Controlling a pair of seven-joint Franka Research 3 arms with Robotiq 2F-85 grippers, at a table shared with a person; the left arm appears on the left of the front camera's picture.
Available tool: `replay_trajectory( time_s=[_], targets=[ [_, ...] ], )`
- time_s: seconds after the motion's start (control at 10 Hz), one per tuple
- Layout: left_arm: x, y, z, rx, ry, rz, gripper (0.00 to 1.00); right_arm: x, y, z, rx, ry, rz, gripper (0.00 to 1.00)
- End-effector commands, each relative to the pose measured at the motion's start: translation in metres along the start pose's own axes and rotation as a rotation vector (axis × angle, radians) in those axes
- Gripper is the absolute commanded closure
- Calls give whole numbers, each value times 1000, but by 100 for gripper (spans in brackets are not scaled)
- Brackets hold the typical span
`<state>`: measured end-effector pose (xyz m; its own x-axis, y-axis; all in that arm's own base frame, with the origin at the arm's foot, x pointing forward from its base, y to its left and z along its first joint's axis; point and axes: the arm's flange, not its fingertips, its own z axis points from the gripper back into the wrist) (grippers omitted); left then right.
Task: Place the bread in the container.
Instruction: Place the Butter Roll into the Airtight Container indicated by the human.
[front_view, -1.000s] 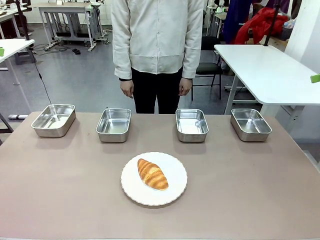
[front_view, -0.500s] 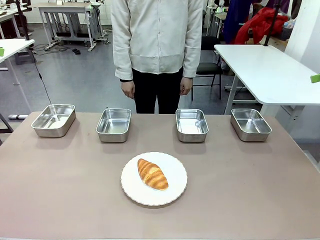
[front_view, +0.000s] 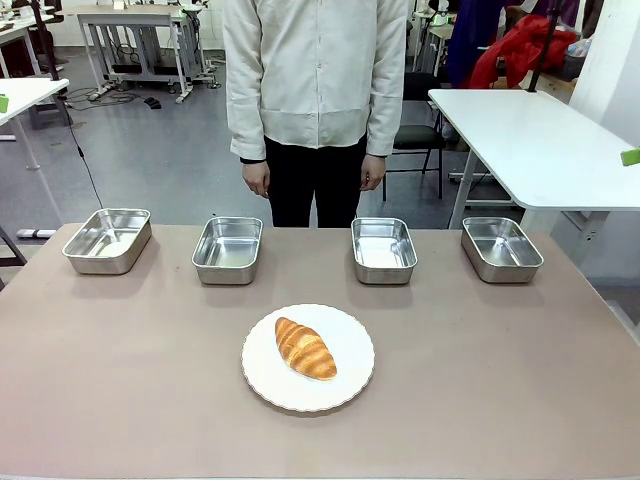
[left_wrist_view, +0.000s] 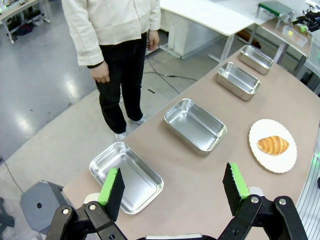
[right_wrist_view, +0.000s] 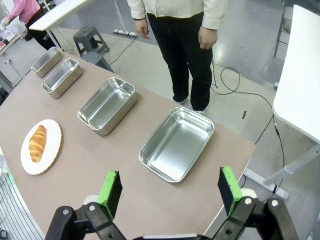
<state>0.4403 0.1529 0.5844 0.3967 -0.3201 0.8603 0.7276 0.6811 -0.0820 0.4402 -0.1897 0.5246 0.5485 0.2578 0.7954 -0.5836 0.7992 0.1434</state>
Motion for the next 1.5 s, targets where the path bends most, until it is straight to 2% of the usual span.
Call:
replay_trajectory(
  time_s=[0.0, 1.4],
  targets=[
    [1, 0, 1, -9, -13, -4, 0, 1, -1, -1, 6, -18, 0, 0],
    [1, 0, 1, -9, -13, -4, 0, 1, -1, -1, 6, -18, 0, 0]
  ],
)
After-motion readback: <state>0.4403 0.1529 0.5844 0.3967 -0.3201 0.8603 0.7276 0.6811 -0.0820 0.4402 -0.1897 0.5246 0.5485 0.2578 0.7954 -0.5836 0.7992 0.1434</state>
